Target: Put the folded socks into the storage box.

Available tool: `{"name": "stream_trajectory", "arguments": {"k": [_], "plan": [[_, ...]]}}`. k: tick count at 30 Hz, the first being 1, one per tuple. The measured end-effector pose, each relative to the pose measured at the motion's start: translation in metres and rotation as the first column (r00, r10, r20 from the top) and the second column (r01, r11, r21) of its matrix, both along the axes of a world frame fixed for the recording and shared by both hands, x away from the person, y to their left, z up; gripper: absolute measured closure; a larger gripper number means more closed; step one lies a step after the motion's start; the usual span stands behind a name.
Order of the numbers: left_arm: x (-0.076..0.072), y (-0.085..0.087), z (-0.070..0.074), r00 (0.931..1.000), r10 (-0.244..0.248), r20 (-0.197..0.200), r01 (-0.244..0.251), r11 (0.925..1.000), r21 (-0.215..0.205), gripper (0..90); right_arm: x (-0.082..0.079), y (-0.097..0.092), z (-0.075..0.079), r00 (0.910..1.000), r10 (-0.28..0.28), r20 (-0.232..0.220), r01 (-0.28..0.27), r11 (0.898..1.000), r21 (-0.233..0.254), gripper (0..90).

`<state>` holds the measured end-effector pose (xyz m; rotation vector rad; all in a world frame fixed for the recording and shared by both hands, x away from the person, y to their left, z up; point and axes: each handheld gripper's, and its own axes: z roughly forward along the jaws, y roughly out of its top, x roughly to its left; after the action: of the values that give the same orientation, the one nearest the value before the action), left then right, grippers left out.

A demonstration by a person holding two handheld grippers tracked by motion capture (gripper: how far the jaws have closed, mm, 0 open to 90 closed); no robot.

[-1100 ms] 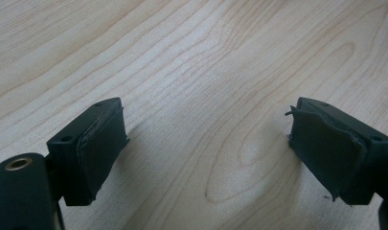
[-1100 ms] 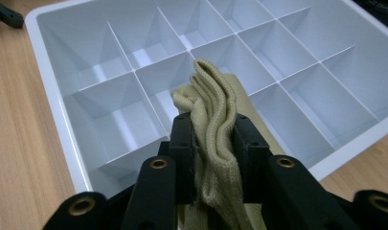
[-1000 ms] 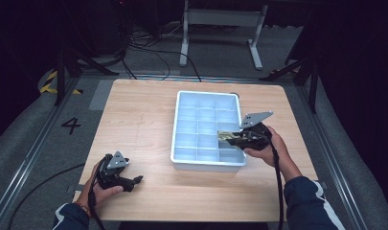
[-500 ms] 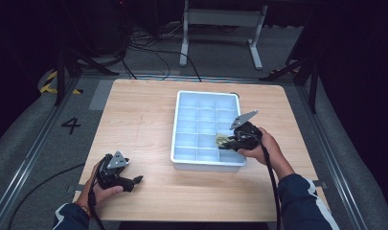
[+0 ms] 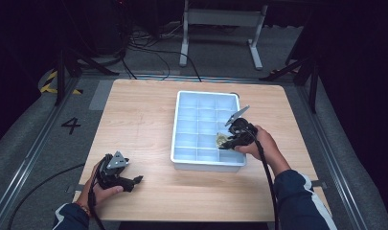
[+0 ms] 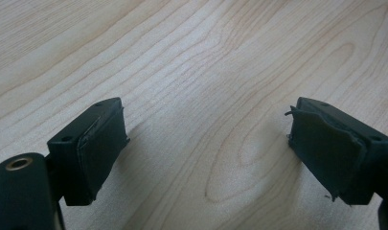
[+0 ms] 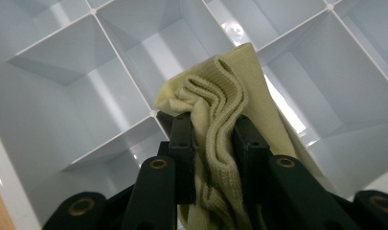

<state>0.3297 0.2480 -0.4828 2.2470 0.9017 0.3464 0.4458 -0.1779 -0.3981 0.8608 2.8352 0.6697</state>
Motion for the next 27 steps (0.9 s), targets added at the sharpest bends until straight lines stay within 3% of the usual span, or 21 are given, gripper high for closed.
{"name": "stream_trajectory", "arguments": {"k": [16, 19, 22, 27], "plan": [[0.000, 0.000, 0.000, 1.0000, 0.000, 0.000, 0.000, 1.0000, 0.000, 12.7, 0.012, 0.012, -0.002, 0.9985, -0.002, -0.054, -0.002, 0.997, -0.082, 73.5], [0.000, 0.000, 0.000, 1.0000, 0.000, 0.000, 0.000, 1.0000, 0.000, 12.7, 0.013, 0.016, -0.005, 0.9979, -0.012, -0.064, 0.004, 0.993, -0.117, 73.6], [0.000, 0.000, 0.000, 1.0000, -0.001, 0.001, 0.001, 1.0000, -0.002, 12.8, 0.014, 0.025, -0.011, 0.9988, -0.001, -0.050, -0.009, 0.980, -0.200, 73.5], [0.000, 0.000, 0.000, 1.0000, -0.005, 0.001, 0.005, 1.0000, 0.002, 13.0, 0.016, 0.025, -0.013, 0.9977, -0.009, -0.068, -0.004, 0.982, -0.188, 73.4]]}}
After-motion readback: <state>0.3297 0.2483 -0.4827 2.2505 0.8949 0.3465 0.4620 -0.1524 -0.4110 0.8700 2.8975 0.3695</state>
